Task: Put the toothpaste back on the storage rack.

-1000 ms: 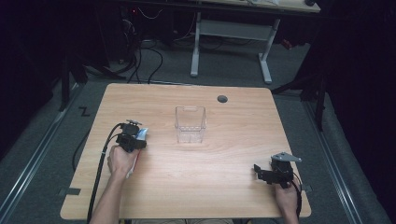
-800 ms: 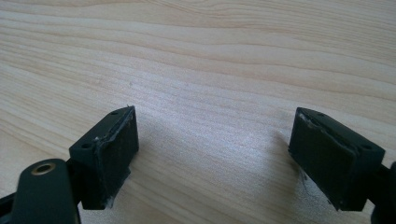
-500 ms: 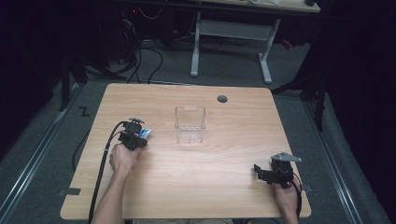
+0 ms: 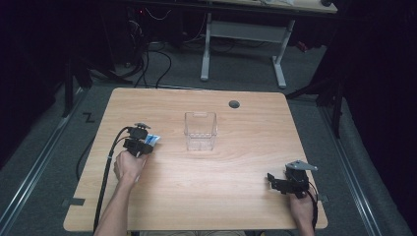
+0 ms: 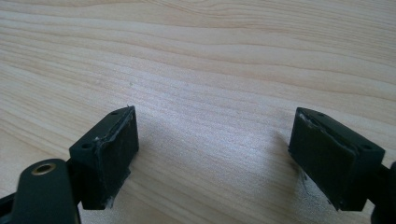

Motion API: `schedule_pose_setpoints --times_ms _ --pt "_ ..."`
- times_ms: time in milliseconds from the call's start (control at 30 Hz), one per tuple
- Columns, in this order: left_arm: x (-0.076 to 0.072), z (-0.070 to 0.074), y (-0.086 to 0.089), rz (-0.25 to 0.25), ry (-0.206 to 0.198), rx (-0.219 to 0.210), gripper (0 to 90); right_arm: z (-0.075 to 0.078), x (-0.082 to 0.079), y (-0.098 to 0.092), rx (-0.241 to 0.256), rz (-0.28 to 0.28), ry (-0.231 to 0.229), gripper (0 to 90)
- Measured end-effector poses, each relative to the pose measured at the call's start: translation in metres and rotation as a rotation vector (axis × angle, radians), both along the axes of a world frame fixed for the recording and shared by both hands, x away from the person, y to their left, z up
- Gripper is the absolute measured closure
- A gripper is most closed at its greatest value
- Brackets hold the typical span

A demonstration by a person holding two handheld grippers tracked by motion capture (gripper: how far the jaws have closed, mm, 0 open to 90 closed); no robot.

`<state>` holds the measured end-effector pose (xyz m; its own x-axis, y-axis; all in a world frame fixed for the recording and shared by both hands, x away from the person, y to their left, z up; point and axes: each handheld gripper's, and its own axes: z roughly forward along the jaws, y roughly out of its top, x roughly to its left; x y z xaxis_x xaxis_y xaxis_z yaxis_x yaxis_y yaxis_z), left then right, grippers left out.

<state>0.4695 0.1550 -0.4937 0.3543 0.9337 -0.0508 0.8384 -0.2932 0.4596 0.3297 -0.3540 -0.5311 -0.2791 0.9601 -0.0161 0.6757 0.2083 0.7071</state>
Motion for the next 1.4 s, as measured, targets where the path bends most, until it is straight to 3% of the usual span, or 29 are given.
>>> schedule_pose_setpoints --times_ms 200,733,1033,1400 --pt "-0.007 0.015 0.005 -0.008 -0.036 -0.052 72.3 0.0 0.0 0.0 -0.001 0.001 0.0 15.7" --pt "-0.03 0.053 0.013 -0.036 -0.159 -0.128 72.9 0.0 0.0 0.0 -0.001 0.0 0.001 15.7" --pt "-0.038 0.073 0.012 -0.055 -0.208 -0.175 73.4 0.0 0.0 0.0 -0.002 0.001 0.0 15.8" --pt "-0.045 0.086 0.007 -0.081 -0.24 -0.206 73.4 0.0 0.0 0.0 -0.001 0.002 0.001 15.8"
